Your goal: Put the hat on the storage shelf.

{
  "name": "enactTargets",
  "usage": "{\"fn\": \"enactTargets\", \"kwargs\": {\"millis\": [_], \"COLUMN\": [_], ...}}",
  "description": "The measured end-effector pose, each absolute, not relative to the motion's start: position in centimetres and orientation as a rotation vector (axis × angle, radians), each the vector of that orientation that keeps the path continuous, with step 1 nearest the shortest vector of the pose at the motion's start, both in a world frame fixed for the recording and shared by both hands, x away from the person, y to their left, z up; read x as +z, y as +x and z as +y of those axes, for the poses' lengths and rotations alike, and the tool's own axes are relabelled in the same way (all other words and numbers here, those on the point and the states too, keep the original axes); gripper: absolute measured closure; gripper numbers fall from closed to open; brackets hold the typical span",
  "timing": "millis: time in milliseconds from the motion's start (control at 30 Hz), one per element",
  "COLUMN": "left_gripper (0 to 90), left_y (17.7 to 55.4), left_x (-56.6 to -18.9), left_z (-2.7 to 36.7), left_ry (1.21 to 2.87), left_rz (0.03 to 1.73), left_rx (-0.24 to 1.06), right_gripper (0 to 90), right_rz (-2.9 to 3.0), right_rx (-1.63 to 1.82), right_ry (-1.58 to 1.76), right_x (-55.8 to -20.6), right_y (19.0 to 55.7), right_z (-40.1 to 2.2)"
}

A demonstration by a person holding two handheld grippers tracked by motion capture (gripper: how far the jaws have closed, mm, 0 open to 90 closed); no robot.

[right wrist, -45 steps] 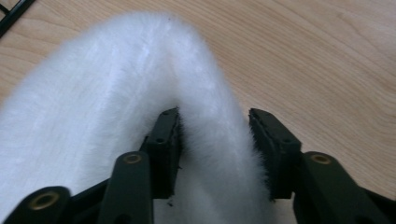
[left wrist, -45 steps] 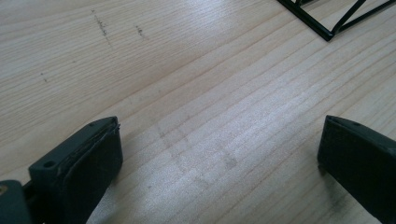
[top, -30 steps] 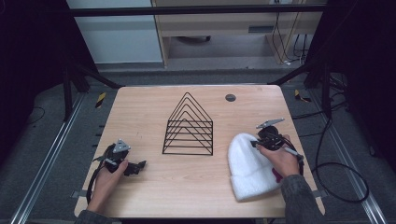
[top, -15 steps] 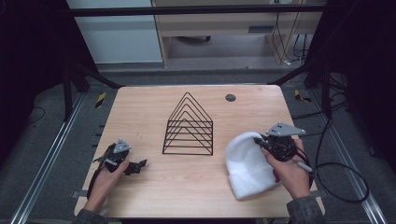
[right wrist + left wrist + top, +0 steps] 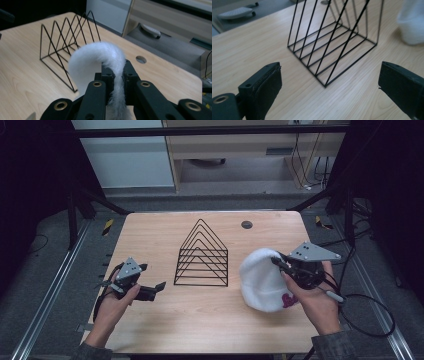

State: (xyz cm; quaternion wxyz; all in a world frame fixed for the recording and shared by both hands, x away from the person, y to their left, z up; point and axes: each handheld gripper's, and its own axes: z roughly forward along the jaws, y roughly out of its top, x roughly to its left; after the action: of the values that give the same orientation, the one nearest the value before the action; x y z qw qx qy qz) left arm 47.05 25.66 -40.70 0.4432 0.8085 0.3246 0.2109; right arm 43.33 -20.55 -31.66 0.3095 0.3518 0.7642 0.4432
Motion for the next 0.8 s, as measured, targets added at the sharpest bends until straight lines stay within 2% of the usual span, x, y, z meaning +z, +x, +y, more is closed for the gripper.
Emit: {"fn": "enactTargets", "kwargs": {"millis": [200, 433, 800], "left_gripper": [4.2, 4.3, 4.6], "left_y": [47.3, 48.7, 50.0], "left_x": [-37.9, -34.9, -32.9], "left_z": [23.6, 23.3, 22.2], "left_ry": [2.003, 1.957, 1.969], "left_rz": [0.725, 0.73, 0.688], "left_rx": [0.54, 0.525, 0.526], "right_gripper": [83.4, 83.3, 83.3], "right_rz": [1.953, 1.888, 1.855], "right_rx": [1.229, 1.24, 1.235], "right_ry": [0.921, 0.903, 0.87], "right_x": [-29.0, -25.7, -23.3], "right_y": [44.3, 45.7, 47.1], "right_z": [-19.9, -19.2, -17.2]}}
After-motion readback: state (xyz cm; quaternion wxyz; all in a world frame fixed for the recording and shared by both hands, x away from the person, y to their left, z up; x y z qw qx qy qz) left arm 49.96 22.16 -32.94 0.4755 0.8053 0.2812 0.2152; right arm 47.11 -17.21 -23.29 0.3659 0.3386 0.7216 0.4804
